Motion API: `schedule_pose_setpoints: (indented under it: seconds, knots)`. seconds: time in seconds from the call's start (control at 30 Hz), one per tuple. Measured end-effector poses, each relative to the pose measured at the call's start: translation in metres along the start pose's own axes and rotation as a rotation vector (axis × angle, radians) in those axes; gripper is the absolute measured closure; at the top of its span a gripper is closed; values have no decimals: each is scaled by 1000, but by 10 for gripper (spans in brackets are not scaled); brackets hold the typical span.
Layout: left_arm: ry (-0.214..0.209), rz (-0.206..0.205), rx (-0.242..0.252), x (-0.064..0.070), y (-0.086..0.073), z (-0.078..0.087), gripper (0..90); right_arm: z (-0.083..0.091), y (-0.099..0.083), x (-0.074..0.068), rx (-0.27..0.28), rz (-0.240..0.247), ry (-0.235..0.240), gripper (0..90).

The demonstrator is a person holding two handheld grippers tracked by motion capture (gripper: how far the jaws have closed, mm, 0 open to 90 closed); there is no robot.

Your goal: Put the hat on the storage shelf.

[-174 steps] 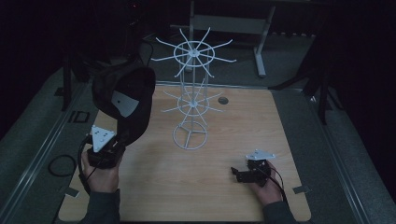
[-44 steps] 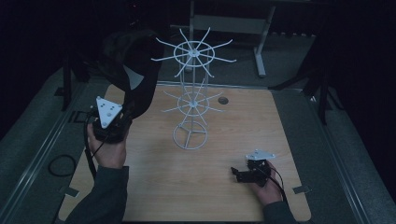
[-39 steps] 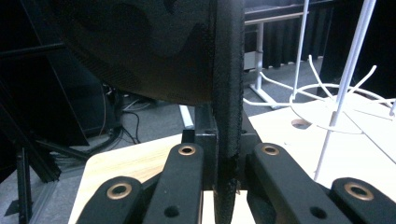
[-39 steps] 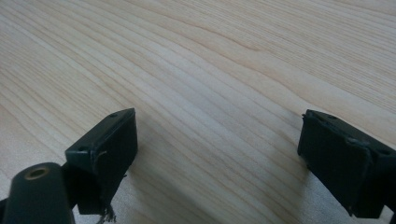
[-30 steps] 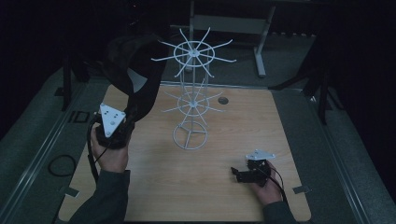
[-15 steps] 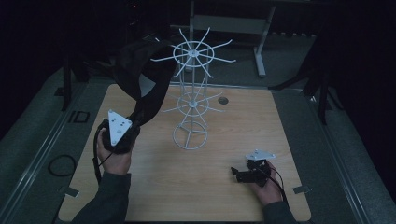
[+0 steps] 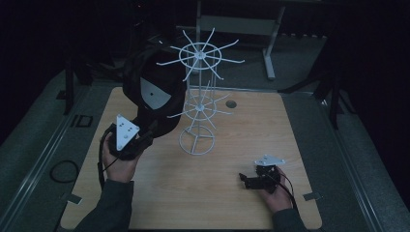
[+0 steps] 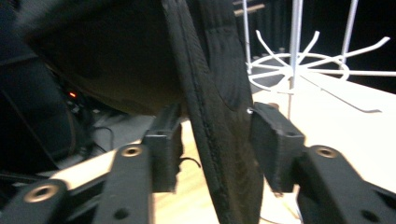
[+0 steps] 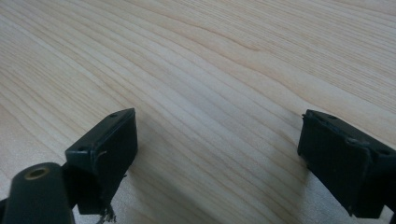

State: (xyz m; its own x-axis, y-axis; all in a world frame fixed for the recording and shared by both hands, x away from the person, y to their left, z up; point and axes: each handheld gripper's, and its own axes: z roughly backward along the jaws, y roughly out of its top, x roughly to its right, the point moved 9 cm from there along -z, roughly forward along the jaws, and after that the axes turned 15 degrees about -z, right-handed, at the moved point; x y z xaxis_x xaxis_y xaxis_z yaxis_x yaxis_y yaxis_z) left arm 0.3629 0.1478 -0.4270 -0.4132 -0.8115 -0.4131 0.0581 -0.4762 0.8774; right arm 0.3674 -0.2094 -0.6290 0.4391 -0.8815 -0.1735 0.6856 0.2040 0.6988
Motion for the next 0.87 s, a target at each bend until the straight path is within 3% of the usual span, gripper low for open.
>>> schedule_pose_setpoints:
  seconds: [0.27,0.4,0.5,0.63,0.73,0.87]
  knots:
    - [-25,46,-11,-2,-3,0,386,0,0,0,-1,-1,0,118]
    - [-7,94,3,-9,-2,5,312,0,0,0,0,-2,0,118]
    - [-17,129,13,-14,-1,9,281,0,0,0,-1,-2,0,119]
    - [-40,156,27,-15,-1,16,267,0,0,0,-1,-3,0,119]
    - [-102,167,10,-10,-4,18,268,0,0,0,0,-3,0,119]
    - [-121,172,2,-6,-7,20,271,0,0,0,-1,-2,0,119]
